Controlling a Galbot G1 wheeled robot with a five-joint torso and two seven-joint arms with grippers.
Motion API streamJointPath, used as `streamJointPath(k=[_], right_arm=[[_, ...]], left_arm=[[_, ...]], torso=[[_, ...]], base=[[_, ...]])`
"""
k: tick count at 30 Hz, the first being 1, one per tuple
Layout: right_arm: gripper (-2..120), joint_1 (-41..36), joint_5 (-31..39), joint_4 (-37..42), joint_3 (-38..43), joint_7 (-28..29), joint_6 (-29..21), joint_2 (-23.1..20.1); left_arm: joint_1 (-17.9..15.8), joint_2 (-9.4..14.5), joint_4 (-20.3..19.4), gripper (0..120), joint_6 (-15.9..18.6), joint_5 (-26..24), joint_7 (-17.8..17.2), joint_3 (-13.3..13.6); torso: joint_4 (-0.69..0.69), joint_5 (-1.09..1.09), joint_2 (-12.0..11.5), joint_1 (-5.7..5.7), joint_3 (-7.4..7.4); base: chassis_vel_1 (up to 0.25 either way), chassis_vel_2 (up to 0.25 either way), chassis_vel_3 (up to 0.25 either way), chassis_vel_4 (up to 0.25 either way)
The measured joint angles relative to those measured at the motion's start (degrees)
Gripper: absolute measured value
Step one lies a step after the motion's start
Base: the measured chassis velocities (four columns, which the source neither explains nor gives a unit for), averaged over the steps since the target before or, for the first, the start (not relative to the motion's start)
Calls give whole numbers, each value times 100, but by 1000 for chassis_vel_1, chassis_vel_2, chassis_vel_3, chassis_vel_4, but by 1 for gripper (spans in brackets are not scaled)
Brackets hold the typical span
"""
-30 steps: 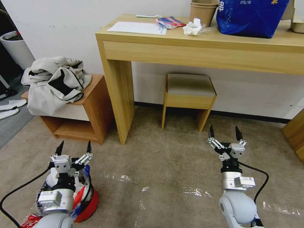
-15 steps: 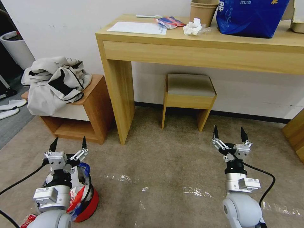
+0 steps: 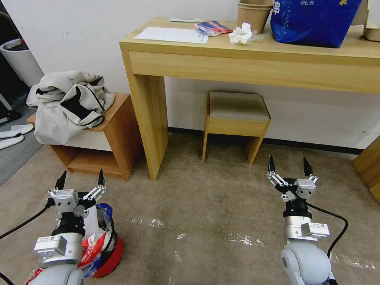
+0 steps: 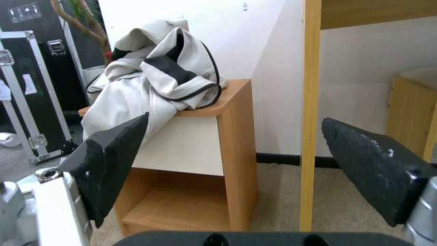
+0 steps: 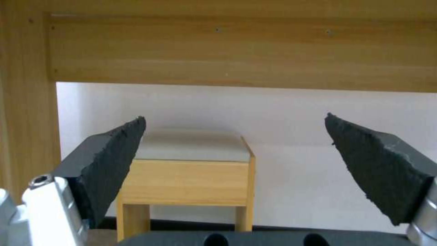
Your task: Pick up the trash bin and place the garbage on the floor into it.
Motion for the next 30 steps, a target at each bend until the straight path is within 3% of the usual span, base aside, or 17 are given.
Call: streamJointPath(k=[30], right_arm=[[100, 4, 4, -1, -2, -7, 0, -1]], left_arm=[[1, 3, 0, 100, 3, 3, 0, -1]], torso=[[0, 0, 0, 0, 0]], base=[[0, 0, 0, 0]])
